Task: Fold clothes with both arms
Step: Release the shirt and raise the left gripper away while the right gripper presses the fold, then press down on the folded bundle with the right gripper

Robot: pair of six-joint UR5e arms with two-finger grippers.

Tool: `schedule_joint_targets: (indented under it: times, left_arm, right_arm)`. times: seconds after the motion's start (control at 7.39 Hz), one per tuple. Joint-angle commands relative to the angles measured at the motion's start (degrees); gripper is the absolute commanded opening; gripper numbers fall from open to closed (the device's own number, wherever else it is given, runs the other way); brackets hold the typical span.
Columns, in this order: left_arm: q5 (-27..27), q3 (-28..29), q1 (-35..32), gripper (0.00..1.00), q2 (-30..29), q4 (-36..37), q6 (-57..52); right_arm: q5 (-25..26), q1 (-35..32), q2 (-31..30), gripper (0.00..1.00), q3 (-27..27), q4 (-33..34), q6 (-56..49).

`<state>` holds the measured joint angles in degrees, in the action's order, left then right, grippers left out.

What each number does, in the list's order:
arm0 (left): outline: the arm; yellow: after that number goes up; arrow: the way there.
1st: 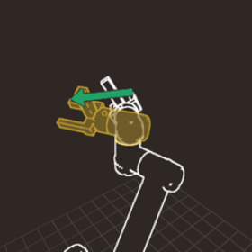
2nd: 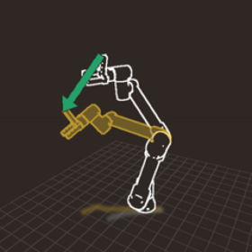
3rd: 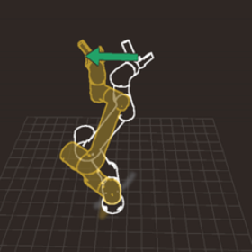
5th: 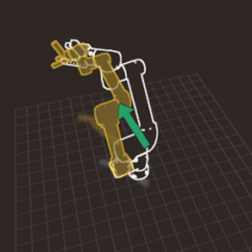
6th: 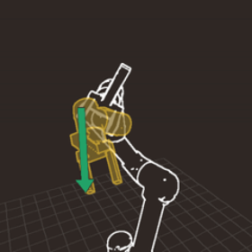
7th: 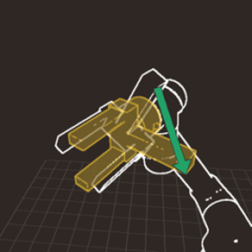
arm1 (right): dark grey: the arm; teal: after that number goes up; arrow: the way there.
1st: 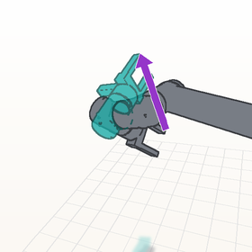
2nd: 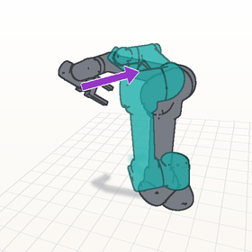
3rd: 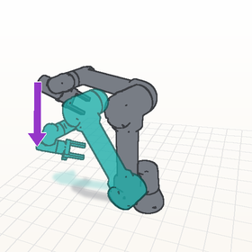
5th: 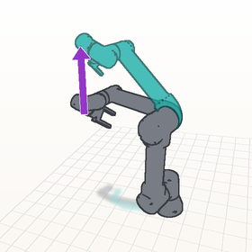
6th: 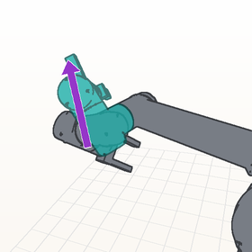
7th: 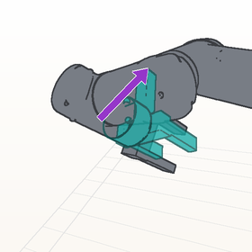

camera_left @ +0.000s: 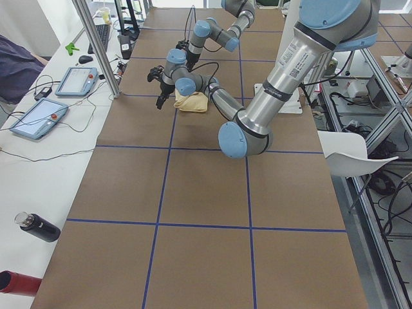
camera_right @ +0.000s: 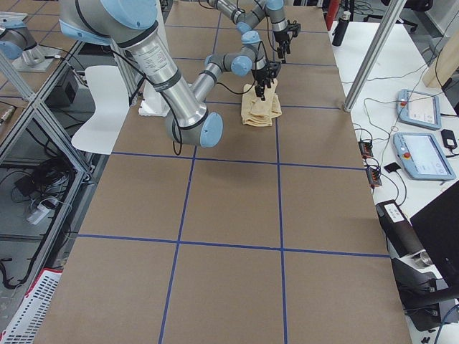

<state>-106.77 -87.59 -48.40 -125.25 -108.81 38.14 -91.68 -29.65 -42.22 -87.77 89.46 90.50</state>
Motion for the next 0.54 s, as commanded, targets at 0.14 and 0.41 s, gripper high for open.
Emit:
schedule_joint_targets:
  times: [0.14, 0.41]
  left_arm:
    - [-0.7, -0.9, -1.2, 1.0, 1.7, -0.5, -2.0]
    - [-0.7, -1.1, -1.4, 1.0, 1.9, -0.5, -2.0]
  right_arm:
    - [7.2, 8.1, 3.2, 0.56, 4.6, 3.1, 6.8]
    - [7.9, 8.4, 3.5, 0.48, 7.3, 3.0, 8.2]
